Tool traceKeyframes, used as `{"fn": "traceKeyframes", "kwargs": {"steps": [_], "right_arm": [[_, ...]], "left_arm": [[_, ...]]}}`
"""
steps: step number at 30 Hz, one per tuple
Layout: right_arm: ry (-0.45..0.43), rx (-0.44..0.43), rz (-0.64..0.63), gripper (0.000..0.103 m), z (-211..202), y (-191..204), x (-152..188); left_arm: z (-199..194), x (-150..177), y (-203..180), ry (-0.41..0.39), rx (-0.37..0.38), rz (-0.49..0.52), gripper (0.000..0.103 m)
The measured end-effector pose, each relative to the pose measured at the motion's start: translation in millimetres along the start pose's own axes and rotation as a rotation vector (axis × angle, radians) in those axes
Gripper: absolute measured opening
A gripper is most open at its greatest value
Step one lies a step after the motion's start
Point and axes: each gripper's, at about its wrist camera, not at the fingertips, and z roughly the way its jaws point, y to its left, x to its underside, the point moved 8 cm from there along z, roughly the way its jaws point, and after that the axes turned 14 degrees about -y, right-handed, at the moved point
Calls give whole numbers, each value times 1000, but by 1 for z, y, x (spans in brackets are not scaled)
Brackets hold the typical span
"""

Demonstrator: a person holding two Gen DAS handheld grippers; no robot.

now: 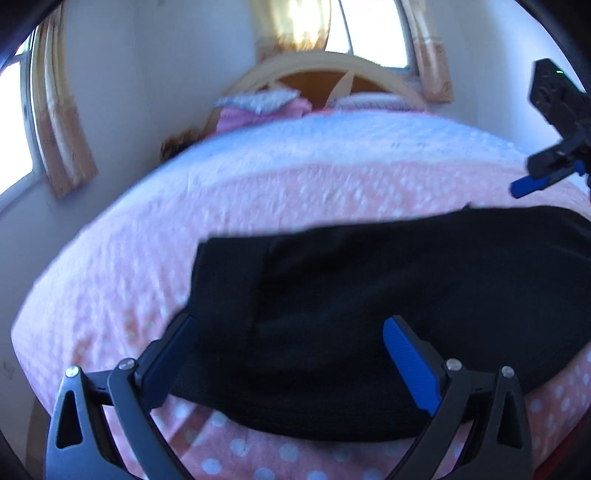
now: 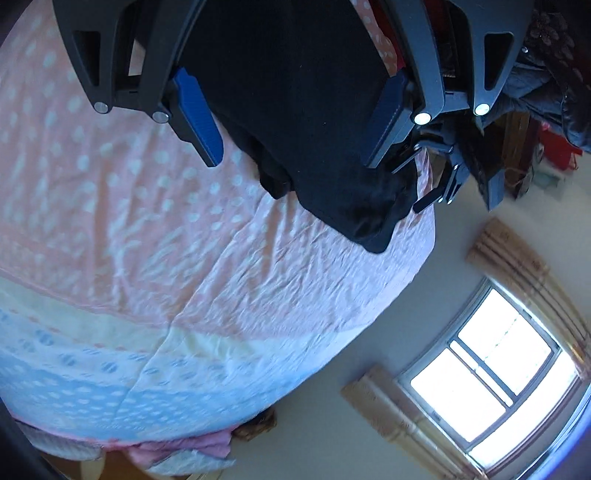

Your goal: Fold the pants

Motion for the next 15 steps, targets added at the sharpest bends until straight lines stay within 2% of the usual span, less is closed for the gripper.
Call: {"fn": "traceKeyframes", "kwargs": {"steps": [1, 2, 4, 13, 15], "right_arm": [[37, 8, -6, 78, 9, -4, 4], [60, 12, -8, 78, 16, -7, 4], [107, -22, 9, 78, 21, -8, 15], [128, -141, 8, 78, 5, 34, 32], [138, -115, 4, 78, 6, 37, 37]], "left_arm": [[2, 0, 4, -9, 2, -50, 103], [3, -2, 4, -11, -5, -55, 103], [6, -2, 0, -2, -10, -21, 103], [12, -3, -1, 3, -18, -23, 103], [13, -4, -1, 4, -15, -24, 103]]}}
